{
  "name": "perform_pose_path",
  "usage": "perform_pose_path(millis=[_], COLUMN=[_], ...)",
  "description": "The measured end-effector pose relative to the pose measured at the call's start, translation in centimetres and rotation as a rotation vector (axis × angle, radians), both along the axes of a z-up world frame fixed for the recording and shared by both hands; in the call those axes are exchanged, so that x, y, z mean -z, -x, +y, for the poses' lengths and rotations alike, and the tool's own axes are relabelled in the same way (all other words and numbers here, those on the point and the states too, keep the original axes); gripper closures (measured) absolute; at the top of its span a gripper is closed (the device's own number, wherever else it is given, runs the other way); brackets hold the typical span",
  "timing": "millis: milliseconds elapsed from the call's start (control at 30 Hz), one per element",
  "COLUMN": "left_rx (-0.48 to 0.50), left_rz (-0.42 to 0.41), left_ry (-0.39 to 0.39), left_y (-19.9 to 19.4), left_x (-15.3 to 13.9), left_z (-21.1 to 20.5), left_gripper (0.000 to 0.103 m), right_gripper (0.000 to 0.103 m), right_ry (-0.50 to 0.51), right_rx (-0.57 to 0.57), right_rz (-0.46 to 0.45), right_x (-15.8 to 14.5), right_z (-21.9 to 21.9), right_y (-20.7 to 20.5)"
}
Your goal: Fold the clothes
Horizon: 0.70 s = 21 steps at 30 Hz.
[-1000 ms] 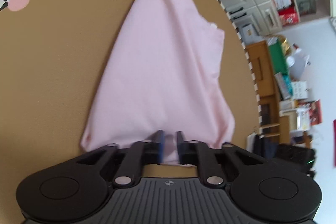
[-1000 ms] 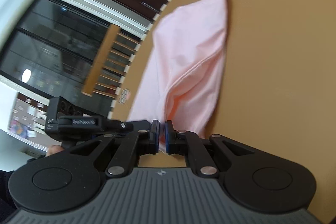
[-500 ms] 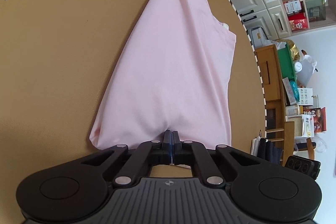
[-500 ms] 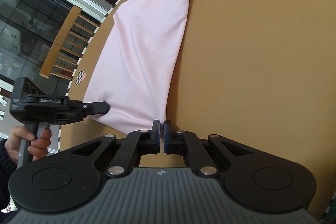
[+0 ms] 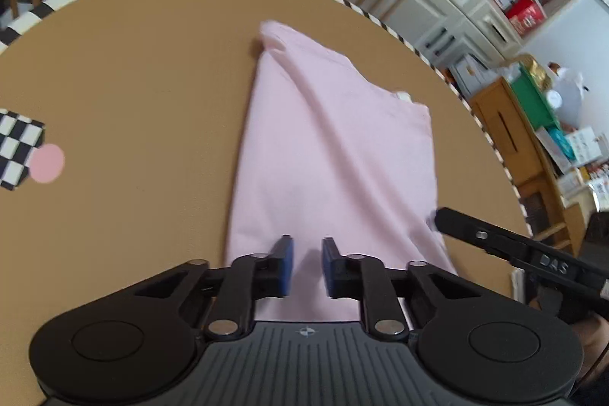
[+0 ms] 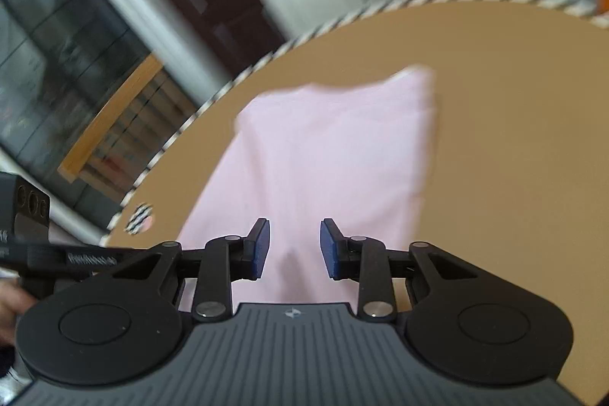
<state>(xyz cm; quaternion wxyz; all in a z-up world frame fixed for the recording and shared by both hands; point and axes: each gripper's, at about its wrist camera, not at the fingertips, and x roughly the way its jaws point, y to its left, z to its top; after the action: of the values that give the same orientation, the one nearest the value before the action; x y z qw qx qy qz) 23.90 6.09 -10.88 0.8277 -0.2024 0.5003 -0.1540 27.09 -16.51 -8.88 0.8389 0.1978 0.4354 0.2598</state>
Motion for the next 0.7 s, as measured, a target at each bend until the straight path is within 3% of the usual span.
perform_pose_path(millis=[67, 100, 167, 333, 433, 533, 633, 700], left_rx=[-0.032, -0.044, -0.063, -0.07, -0.083, -0.046, -0.047, -0.049], left_rz=[0.023, 0.033, 0.051, 0.061, 0.072, 0.035, 0.037, 0.05], left_ry=[0.03, 0.034, 0.059, 0.1, 0.114, 0.092, 0.085, 0.083], left_y=[0.3, 0.5, 0.8, 1.8, 2.4, 2.9, 3.3, 3.5], left_x=[0.2, 0.4, 0.7, 1.1, 0.9, 0.6, 0.5, 0.4], left_z=[0.9, 1.5, 2.2, 3.3, 3.7, 3.2, 3.0, 3.0], left_gripper=[0.091, 0.098, 0.1, 0.1, 0.1, 0.093, 0.093, 0.094], right_gripper=[0.075, 0.086, 0.102, 0.1, 0.093, 0.092, 0.092, 0.095], right_ry=[0.023, 0.064, 0.099, 0.202, 0.201, 0.075, 0.115, 0.177], right_rx=[-0.078, -0.106, -0.084, 0.084, 0.075, -0.093, -0.246, -0.247], right_rz=[0.015, -0.018, -0.042, -0.068, -0.078, -0.15, -0.112, -0.093], right_x=[0.8, 1.0, 1.0, 0.9, -0.3, -2.2, -1.3, 0.0], right_z=[1.9, 2.5, 2.1, -0.6, -0.6, 2.3, 7.6, 10.1], right_y=[-2.7, -3.8, -6.7, -13.1, -14.2, -12.4, -11.7, -12.0])
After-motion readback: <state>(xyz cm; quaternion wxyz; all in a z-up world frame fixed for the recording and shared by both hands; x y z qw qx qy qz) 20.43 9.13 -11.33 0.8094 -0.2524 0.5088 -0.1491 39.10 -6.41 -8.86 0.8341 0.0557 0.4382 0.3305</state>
